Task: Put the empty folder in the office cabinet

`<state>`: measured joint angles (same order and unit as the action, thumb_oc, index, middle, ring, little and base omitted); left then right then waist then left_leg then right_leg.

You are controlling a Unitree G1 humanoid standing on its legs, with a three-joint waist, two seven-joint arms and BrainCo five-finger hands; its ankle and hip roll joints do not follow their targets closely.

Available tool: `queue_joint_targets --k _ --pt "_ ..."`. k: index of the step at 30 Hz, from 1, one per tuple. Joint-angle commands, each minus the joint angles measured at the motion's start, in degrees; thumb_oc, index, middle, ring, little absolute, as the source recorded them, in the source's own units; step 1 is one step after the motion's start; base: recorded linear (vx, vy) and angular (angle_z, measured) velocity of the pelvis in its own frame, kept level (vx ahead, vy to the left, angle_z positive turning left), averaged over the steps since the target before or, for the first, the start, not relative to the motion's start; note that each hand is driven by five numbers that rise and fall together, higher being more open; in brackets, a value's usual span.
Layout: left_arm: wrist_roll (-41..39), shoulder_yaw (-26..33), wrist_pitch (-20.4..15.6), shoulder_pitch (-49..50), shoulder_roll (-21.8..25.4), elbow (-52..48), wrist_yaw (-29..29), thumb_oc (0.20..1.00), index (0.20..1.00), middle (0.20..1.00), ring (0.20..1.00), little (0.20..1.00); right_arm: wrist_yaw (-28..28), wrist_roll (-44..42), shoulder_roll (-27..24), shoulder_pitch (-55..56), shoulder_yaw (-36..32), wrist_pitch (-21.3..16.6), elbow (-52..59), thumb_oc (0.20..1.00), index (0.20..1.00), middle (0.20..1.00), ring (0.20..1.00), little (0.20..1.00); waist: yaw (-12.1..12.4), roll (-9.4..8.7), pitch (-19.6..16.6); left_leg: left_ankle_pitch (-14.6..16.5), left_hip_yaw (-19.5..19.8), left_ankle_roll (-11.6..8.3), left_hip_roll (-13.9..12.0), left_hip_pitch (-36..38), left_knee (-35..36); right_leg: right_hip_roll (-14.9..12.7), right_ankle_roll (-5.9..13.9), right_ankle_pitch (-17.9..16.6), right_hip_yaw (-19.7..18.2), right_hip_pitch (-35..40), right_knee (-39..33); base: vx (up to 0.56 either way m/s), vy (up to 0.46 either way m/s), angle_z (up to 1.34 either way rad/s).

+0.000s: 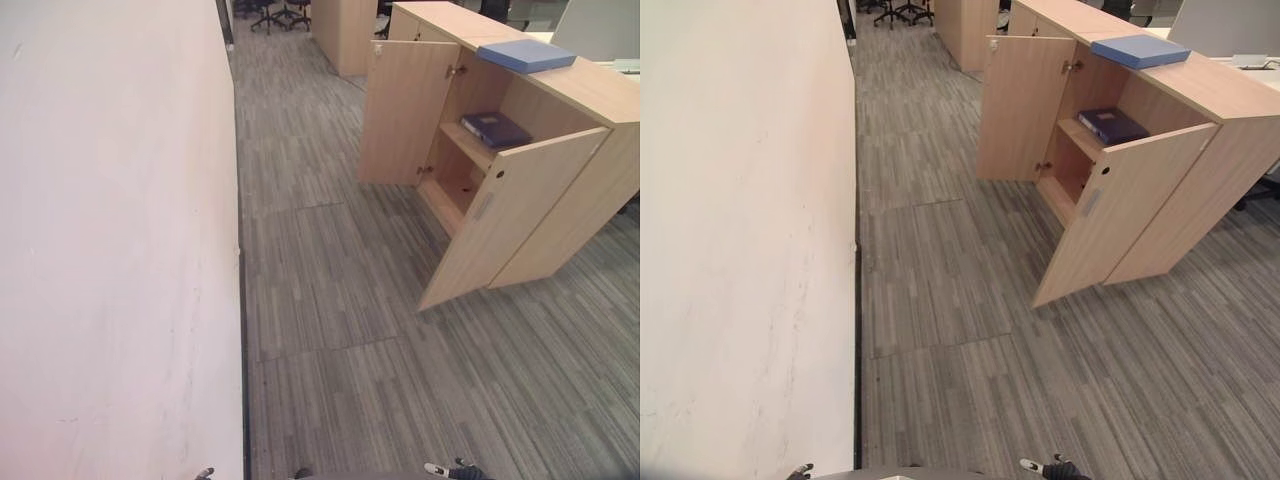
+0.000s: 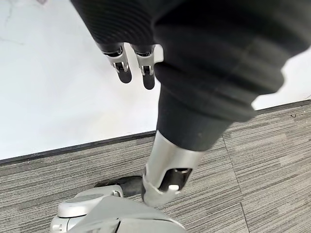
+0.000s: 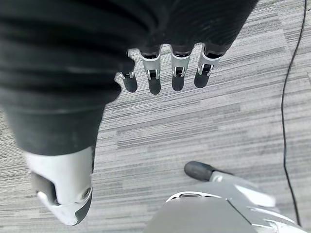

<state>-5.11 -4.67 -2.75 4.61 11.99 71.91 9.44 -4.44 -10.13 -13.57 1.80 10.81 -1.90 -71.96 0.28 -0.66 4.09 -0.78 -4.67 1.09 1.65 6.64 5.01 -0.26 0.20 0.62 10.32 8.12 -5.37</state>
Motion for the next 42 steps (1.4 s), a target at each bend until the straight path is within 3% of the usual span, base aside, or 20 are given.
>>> queue_joint_targets --k 1,8,10,11,12,14,16,18,20,22,23,24,28,30,34,35,37,39,41,42 --pt "2.39 -1.46 -1.04 -2.8 0.42 3.59 0.08 1.0 1.0 1.0 1.0 1.0 0.93 -2.7 -1.57 -2.55 -0.2 -0.5 -1.3 1.0 1.0 1.0 1.0 1.0 -0.51 -0.87 0.02 4.32 1.16 -2.44 0.65 1.22 -0.01 -1.74 5.44 -2.0 2.17 -0.79 0.37 0.01 -0.03 0.0" --pt "1.33 -1.03 -0.83 -3.18 1.1 3.6 -0.26 1.0 1.0 1.0 1.0 1.0 2.76 -4.21 -1.79 -3.05 0.02 -0.04 -1.47 1.0 1.0 1.0 1.0 1.0 -0.44 -1.35 0.91 3.68 0.85 -2.81 -0.44 1.54 -0.01 -1.21 4.86 -1.96 2.09 -0.72 0.41 0.0 -0.056 0.01" --pt "0.46 -1.25 -0.89 -4.26 1.56 3.09 0.13 1.0 1.0 1.0 1.0 1.0 2.64 -4.35 -1.83 -3.97 0.37 -0.15 -1.2 1.0 1.0 1.0 1.0 1.0 -0.24 -2.35 3.01 5.19 -0.45 -3.66 -1.22 -3.25 -8.01 -1.54 4.04 -1.34 1.92 -2.21 2.46 -0.15 -0.136 0.02" --pt "-0.25 -1.22 -1.07 -4.95 1.72 2.34 0.41 1.0 1.0 1.0 1.0 1.0 2.72 -3.99 -2.04 -4.28 1.02 -0.07 -0.78 1.0 1.0 1.0 1.0 1.0 0.29 -3.17 4.82 5.07 -1.8 -4.56 -2.17 -8.23 -17.24 -1.91 3.15 -0.79 2.2 -2.39 3.23 -0.12 -0.133 0.04" --pt "-0.25 -1.22 -1.07 -4.97 1.72 2.34 0.41 1.0 1.0 1.0 1.0 1.0 2.72 -3.99 -2.04 -4.3 1.01 -0.07 -0.79 1.0 1.0 1.0 1.0 1.0 0.21 -3.09 4.68 5.32 -1.7 -4.59 -2.28 -8.7 -17.79 -1.82 3.12 -0.79 2.27 -2.6 3.28 -0.08 -0.141 -0.03" --pt "-0.69 -1.39 -1.0 -5.38 1.73 1.27 0.84 1.0 1.0 1.0 1.0 1.0 2.67 -3.02 -2.51 -5.04 2.17 0.22 -0.34 1.0 1.0 1.0 1.0 1.0 1.1 -3.47 6.55 0.45 -1.12 -5.15 -3.74 -16.01 -30.45 -1.43 1.74 -0.18 2.66 -2.36 3.56 -0.03 -0.141 -0.06" --pt "-1.11 -1.44 -1.17 -5.31 1.7 0.88 1.1 1.0 1.0 1.0 1.0 1.0 2.56 -2.54 -2.81 -5.57 3.0 0.44 0.06 1.0 1.0 1.0 1.0 1.0 1.39 -3.87 6.94 -2.15 -0.55 -4.46 -3.9 -20.85 -35.75 -1.28 1.18 0.18 3.01 -2.68 3.48 0.02 -0.125 -0.01" --pt "-1.27 -1.29 -1.11 -4.71 1.47 1.21 1.06 1.0 1.0 1.0 1.0 1.0 2.56 -2.22 -3.08 -5.69 3.28 0.57 0.1 1.0 1.0 1.0 1.0 1.0 1.9 -3.72 6.93 -1.73 -0.95 -3.91 -4.53 -23.08 -32.88 -1.2 1.44 0.66 2.61 -2.13 2.97 0.12 -0.011 -0.08" --pt "-0.88 -0.94 -1.0 -3.39 1.1 2.17 0.77 1.0 1.0 1.0 1.0 1.0 2.6 -1.93 -3.37 -5.4 3.09 0.64 -0.32 1.0 1.0 1.0 1.0 1.0 2.62 -3.39 6.37 -1.76 -0.8 -3.74 -4.29 -22.98 -24.52 -1.37 2.2 1.13 1.87 -0.89 1.84 0.23 0.09 0.1" --pt "-0.82 -0.56 -0.88 -2.47 0.75 3.02 0.41 1.0 1.0 1.0 1.0 1.0 2.59 -1.56 -3.67 -5.03 2.68 0.56 -0.66 1.0 1.0 1.0 1.0 1.0 3.47 -1.59 5.52 -7.37 0.58 -5.15 -4.79 -22.26 -11.34 -0.49 2.72 1.84 1.16 0.61 0.8 0.23 0.122 0.05" --pt "-0.82 -0.57 -0.88 -2.45 0.74 3.02 0.42 1.0 1.0 1.0 1.0 1.0 2.6 -1.55 -3.68 -5.0 2.69 0.55 -0.65 1.0 1.0 1.0 1.0 1.0 3.47 -1.7 5.65 -7.72 0.52 -5.17 -4.64 -21.72 -10.65 -0.62 2.74 1.89 1.17 0.84 0.75 0.29 0.152 0.11" --pt "-1.14 -0.35 -0.91 -2.37 0.39 3.19 0.6 1.0 1.0 1.0 1.0 1.0 2.21 -0.88 -4.14 -5.14 2.28 0.54 -1.41 1.0 1.0 1.0 1.0 1.0 4.23 -0.74 5.7 -10.45 -0.95 -6.46 -5.49 -23.31 -1.77 -0.8 3.18 3.13 0.7 2.69 0.37 0.28 0.146 0.11" --pt "-1.23 1.34 -0.66 -0.61 -0.17 4.75 0.32 1.0 1.0 1.0 1.0 1.0 2.61 0.5 -3.67 -3.95 1.27 0.86 -3.18 1.0 1.0 1.0 1.0 1.0 4.87 1.26 3.83 -11.61 -2.18 -7.56 -6.98 -23.2 -0.01 -1.27 4.74 4.91 0.17 5.05 0.37 0.33 0.192 -0.13" --pt "-0.99 1.97 -0.69 -0.26 -0.09 5.44 0.31 1.0 1.0 1.0 1.0 1.0 2.8 0.02 -3.5 -3.36 0.07 1.06 -3.77 1.0 1.0 1.0 1.0 1.0 4.94 1.67 2.42 -12.73 -2.06 -7.59 -6.34 -21.89 -0.01 -3.26 5.67 5.52 0.26 5.59 0.37 0.32 0.249 -0.29" --pt "-2.62 3.79 -0.71 0.5 -0.47 6.88 -0.44 1.0 1.0 1.0 1.0 1.0 3.67 -0.53 -2.68 -2.64 -1.45 1.38 -3.89 1.0 1.0 1.0 1.0 1.0 5.45 1.24 0.09 -9.75 -2.93 -5.07 -2.93 -18.54 -0.01 -10.55 9.03 5.0 0.37 5.84 2.89 0.29 0.288 -0.24" --pt "-2.62 3.79 -0.71 0.5 -0.47 6.88 -0.44 1.0 1.0 1.0 1.0 1.0 3.67 -0.53 -2.68 -2.64 -1.45 1.39 -3.89 1.0 1.0 1.0 1.0 1.0 5.46 1.24 0.1 -9.74 -2.94 -5.07 -2.93 -18.53 -0.01 -10.55 9.04 5.0 0.36 5.84 2.9 0.27 0.311 -0.25" --pt "-3.11 3.82 -0.59 0.09 -0.25 6.67 -0.72 1.0 1.0 1.0 1.0 1.0 4.06 0.38 -2.86 -3.17 -1.41 1.85 -3.38 1.0 1.0 1.0 1.0 1.0 6.29 0.45 -0.79 -6.63 -4.28 -2.5 0.8 -15.08 -0.01 -17.67 10.77 -2.28 1.29 3.3 11.3 0.27 0.36 -0.22" --pt "-3.56 3.47 -0.56 -0.42 -0.01 5.96 -1.07 1.0 1.0 1.0 1.0 1.0 4.06 0.13 -3.31 -4.11 -1.31 1.83 -2.35 1.0 1.0 1.0 1.0 1.0 6.51 0.68 -0.23 -4.71 -4.91 -0.2 3.42 -12.49 -0.01 -22.08 9.66 -10.63 1.78 -0.8 21.18 0.22 0.35 -0.15" --pt "-2.86 2.65 -0.26 -0.58 0.86 5.18 -1.26 1.0 1.0 1.0 1.0 1.0 3.55 -0.24 -3.16 -4.99 -0.66 1.69 -1.07 1.0 1.0 1.0 1.0 1.0 6.64 0.52 0.61 -1.0 -5.35 0.74 5.48 -8.83 -0.01 -26.86 9.48 -14.65 5.83 -4.61 30.29 0.29 0.342 -0.11" --pt "-2.85 2.67 -0.24 -0.6 0.87 5.17 -1.26 1.0 1.0 1.0 1.0 1.0 3.55 -0.25 -3.14 -5.02 -0.65 1.69 -1.07 1.0 1.0 1.0 1.0 1.0 6.65 0.4 0.65 -0.98 -5.38 0.79 5.62 -8.83 -0.01 -27.03 9.58 -14.56 5.69 -4.75 30.53 0.27 0.216 0.05"
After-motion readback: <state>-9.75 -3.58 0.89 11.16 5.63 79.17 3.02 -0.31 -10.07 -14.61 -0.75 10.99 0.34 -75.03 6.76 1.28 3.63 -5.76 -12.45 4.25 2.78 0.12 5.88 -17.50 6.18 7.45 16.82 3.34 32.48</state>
